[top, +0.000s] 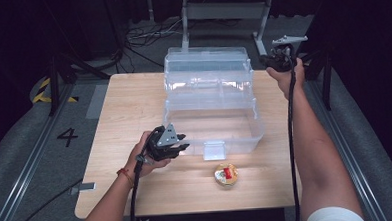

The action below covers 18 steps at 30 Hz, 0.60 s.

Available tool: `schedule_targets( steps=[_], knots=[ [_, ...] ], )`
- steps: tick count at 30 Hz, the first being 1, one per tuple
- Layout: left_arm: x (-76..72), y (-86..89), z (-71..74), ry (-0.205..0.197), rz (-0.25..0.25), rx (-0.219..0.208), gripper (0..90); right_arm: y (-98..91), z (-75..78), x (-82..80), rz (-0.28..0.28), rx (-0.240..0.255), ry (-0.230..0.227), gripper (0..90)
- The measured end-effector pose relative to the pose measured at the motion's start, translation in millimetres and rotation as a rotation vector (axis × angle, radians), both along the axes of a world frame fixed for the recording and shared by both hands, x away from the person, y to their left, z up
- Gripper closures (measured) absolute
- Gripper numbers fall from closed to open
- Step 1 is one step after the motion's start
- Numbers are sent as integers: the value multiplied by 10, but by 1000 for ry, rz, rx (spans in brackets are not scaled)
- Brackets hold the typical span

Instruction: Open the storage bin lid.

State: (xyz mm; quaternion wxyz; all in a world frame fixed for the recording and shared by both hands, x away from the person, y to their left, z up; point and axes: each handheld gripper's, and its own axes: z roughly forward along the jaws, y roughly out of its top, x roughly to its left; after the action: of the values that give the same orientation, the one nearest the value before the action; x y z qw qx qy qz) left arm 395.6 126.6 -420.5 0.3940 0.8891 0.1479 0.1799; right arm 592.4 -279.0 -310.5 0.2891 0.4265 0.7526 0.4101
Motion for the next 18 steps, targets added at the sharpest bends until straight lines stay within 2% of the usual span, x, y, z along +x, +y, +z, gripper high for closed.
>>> schedule_targets(
  steps=[4,9,10,12,18],
  knots=[
    [3,0,-1,2,-1,-1,655,-80,13,-173,25,-3,-3,812],
    [3,1,-1,2,-1,-1,655,-121,41,-306,43,-2,-23,797],
    [3,1,-1,2,0,-1,655,-132,47,-373,51,-5,-27,793],
    [3,1,-1,2,-1,-1,655,-139,51,-403,59,-2,-21,782],
    [3,-1,0,1,0,0,654,-200,65,-659,88,7,-52,765]
  ],
)
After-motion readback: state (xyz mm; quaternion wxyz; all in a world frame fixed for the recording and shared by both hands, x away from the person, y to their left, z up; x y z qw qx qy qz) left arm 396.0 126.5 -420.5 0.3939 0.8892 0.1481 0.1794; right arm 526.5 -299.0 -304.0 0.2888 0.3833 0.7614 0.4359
